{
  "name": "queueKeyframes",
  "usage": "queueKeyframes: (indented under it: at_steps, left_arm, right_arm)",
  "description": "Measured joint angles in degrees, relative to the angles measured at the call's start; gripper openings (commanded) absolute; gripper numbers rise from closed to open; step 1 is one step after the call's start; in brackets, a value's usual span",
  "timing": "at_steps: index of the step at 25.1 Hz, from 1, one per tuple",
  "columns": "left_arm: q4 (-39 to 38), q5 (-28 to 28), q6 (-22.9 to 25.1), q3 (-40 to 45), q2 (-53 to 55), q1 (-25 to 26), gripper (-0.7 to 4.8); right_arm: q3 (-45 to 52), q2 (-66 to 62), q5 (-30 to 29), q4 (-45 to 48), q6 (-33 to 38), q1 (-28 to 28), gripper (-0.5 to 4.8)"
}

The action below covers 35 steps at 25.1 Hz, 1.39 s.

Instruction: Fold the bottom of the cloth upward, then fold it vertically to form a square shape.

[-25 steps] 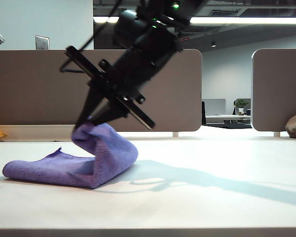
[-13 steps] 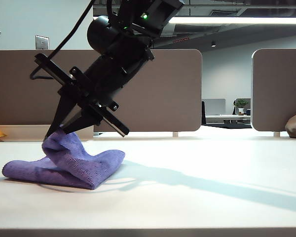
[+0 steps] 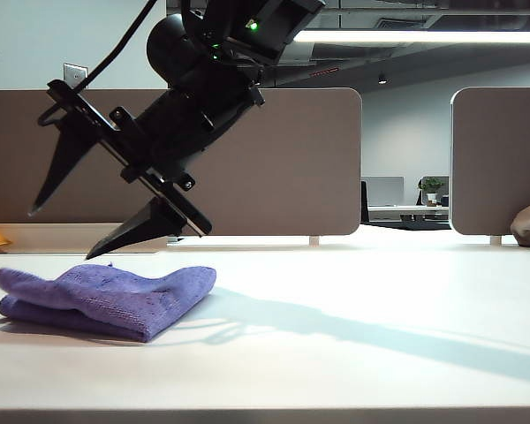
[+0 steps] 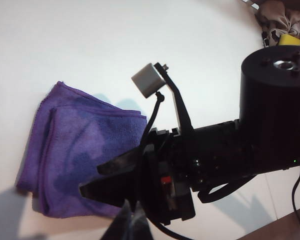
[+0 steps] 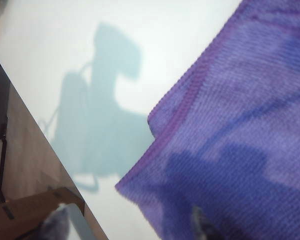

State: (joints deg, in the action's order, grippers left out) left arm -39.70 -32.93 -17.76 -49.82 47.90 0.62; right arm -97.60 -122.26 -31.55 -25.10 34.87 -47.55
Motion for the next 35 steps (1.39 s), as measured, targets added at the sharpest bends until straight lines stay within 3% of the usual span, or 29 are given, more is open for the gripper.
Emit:
queueKeyframes:
  at_steps: [3, 4, 5, 6, 7, 13, 23, 31, 35]
  left_arm:
    - [-0.5, 0.0, 0.0, 0.0, -0.6, 0.0, -0.06]
    - [-0.7, 0.0, 0.1, 0.0, -1.1, 0.0, -0.06]
    - [-1.0, 0.0, 0.2, 0.0, -1.8, 0.0, -0.06]
    - [-1.3, 0.0, 0.2, 0.0, -2.2, 0.0, -0.05]
    - [-1.4, 0.0, 0.3, 0.0, -2.8, 0.0, -0.06]
    - [-1.7, 0.0, 1.9, 0.0, -3.9, 0.0, -0.05]
    - [-3.9, -3.6, 6.8, 0.0, -5.6, 0.0, -0.05]
    - [-5.2, -3.5, 6.6, 0.1, -14.5, 0.0, -0.05]
    - [-12.2, -3.5, 6.6, 0.1, -18.7, 0.0, -0.05]
  right_arm:
    - [0.0, 0.0, 1.3, 1.3, 0.0, 0.4, 3.04]
    - [0.0, 0.0, 2.0, 1.1, 0.0, 0.6, 2.6]
    - [0.0, 0.0, 2.6, -0.1, -0.2, 1.3, 1.92]
    - [0.0, 0.0, 3.0, -1.0, -0.5, 1.8, 0.69]
    - [0.0, 0.2, 3.4, -2.8, -2.1, 2.7, -0.11]
    - [0.1, 5.5, 7.0, -6.1, -11.6, 4.1, -0.09]
    - [0.2, 22.9, 21.8, -16.6, -30.3, 4.4, -0.08]
    - [4.3, 33.7, 22.9, -19.6, -32.4, 4.5, -0.08]
    - [8.8, 39.7, 23.9, -25.9, -34.8, 4.5, -0.08]
